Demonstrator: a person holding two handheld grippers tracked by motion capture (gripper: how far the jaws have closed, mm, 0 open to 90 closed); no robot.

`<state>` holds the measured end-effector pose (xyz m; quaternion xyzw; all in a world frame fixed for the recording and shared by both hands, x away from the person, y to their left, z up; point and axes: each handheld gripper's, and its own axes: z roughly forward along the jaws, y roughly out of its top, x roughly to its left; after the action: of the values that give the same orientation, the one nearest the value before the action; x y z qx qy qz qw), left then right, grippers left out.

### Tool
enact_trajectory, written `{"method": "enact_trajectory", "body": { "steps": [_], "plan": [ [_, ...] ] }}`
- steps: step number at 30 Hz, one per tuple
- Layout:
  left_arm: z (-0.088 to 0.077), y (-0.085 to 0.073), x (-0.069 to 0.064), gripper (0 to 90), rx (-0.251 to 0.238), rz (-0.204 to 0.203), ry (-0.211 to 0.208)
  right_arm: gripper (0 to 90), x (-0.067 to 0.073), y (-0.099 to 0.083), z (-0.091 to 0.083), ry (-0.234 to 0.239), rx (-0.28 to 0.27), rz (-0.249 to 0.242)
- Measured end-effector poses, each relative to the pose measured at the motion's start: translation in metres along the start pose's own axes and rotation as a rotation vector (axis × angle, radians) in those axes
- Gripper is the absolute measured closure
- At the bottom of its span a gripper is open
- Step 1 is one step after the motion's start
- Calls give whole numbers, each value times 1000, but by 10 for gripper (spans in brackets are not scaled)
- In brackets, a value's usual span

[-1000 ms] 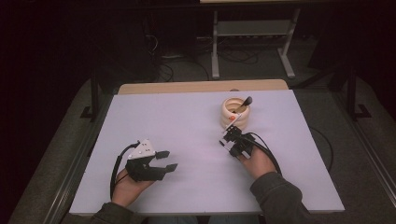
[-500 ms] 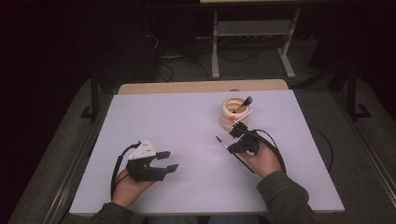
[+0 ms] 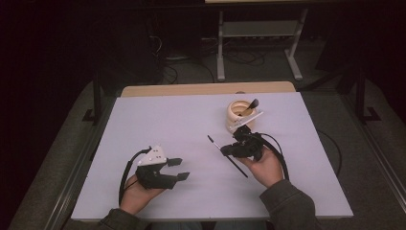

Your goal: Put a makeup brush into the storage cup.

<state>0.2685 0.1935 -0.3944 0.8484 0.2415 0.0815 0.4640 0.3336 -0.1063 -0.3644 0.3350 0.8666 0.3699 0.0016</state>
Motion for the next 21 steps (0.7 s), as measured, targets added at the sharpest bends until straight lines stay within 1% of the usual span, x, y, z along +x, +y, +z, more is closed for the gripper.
{"method": "enact_trajectory", "body": {
  "steps": [1, 2, 6, 8, 9, 11, 12, 13, 15, 16, 19, 21],
  "plan": [
    [1, 1, -1, 431, -3, -1, -7, 850, 2, 1, -1, 10, -17, 2],
    [2, 2, -2, 431, -4, 1, -18, 850, 4, 1, -2, 15, -40, -11],
    [7, 7, -8, 441, -20, -6, -64, 850, 9, 4, -4, 59, -107, -23],
    [11, 12, -11, 452, -30, -7, -90, 850, 13, 5, -5, 90, -150, -27],
    [13, 14, -12, 458, -37, -3, -101, 850, 15, 5, -5, 97, -163, -29],
    [18, 18, -14, 476, -48, -15, -124, 850, 19, 7, -4, 108, -186, -44],
    [20, 20, -13, 483, -44, -6, -131, 850, 21, 8, -4, 114, -194, -49],
    [22, 22, -14, 489, -45, -13, -136, 850, 24, 9, -4, 113, -203, -58],
    [27, 24, -13, 503, -50, -33, -149, 850, 28, 11, -4, 125, -227, -75],
    [29, 25, -13, 511, -55, -48, -155, 850, 31, 11, -3, 129, -233, -73],
    [34, 27, -12, 540, -86, -100, -177, 850, 36, 12, -2, 129, -256, -92],
    [36, 28, -10, 555, -95, -114, -191, 850, 39, 11, -2, 126, -272, -100]
  ]
}}
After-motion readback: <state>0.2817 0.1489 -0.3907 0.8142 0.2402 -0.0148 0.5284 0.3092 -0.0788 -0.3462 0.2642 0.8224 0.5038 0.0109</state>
